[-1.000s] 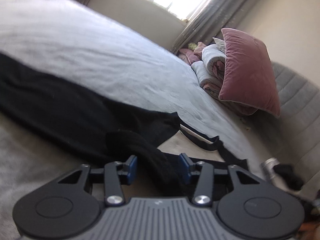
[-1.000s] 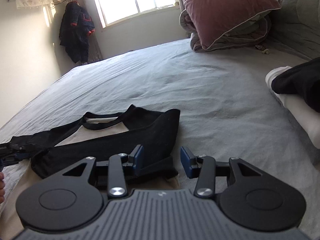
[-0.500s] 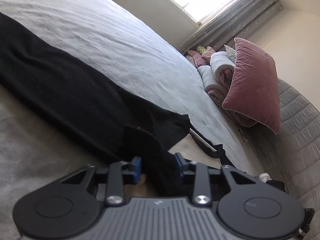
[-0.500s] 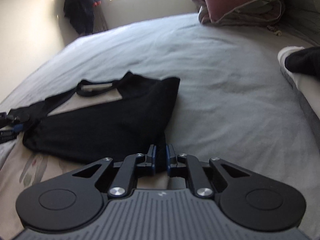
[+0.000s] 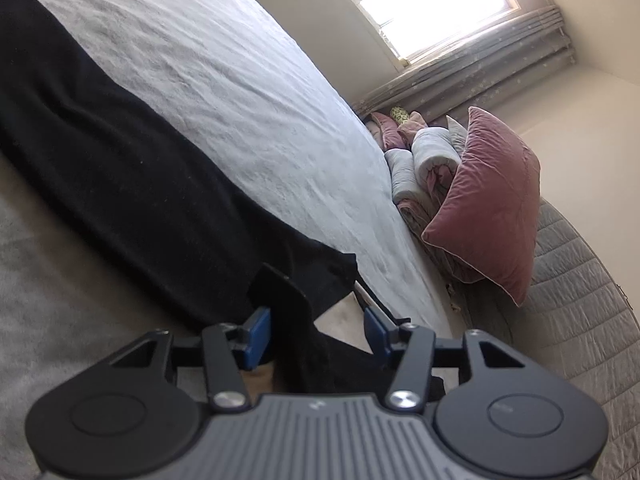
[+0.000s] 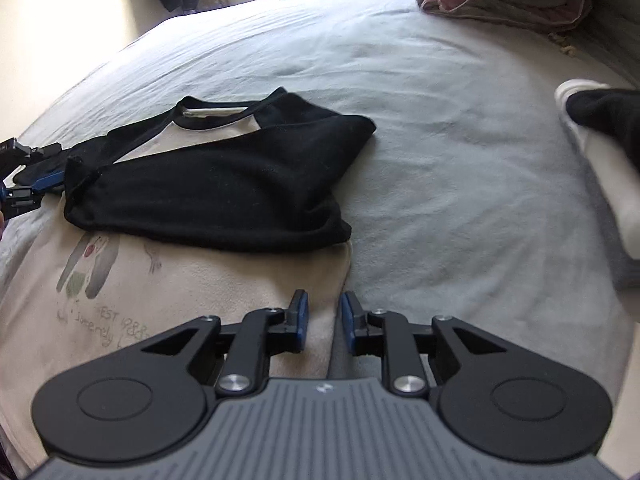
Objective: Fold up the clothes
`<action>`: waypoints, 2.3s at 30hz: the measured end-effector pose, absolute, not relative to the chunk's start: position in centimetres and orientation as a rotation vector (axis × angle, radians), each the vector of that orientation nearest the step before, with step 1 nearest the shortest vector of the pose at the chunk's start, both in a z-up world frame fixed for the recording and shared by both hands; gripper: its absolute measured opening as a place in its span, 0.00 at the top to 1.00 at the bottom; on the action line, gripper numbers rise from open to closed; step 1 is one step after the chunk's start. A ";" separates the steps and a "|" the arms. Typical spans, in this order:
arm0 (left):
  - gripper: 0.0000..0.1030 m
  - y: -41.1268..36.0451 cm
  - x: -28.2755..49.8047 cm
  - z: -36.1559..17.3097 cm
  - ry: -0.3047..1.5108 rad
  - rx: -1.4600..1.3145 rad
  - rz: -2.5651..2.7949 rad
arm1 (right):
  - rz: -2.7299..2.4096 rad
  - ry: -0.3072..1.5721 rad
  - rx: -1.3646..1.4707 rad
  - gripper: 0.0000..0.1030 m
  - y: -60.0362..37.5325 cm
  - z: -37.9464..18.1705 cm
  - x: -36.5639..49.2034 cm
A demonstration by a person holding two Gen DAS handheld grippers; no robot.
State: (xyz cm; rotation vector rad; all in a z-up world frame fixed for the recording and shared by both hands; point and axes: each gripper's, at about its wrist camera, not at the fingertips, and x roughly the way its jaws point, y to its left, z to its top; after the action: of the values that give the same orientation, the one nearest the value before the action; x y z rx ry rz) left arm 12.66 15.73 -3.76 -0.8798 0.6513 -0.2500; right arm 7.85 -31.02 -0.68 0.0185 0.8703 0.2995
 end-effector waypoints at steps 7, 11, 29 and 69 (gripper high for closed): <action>0.45 15.9 13.6 -4.2 0.731 -0.931 -0.264 | 0.488 0.791 0.062 0.77 -23.2 0.5 6.9; 0.41 16.5 14.1 -4.6 0.775 -0.997 -0.315 | 0.580 0.783 0.010 0.77 -16.2 -0.7 7.8; 0.56 17.5 15.6 -5.5 0.812 -1.071 -0.311 | 0.806 0.787 0.013 0.70 -7.0 -0.7 11.6; 0.96 13.2 15.4 2.0 0.576 -0.428 -0.181 | 0.240 0.484 0.546 0.92 -34.9 -3.5 19.5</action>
State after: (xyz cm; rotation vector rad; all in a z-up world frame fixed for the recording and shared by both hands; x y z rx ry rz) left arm 15.45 13.17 2.04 -0.4284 0.5761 -0.1808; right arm 19.51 -34.87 -3.49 0.5461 0.4842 0.2402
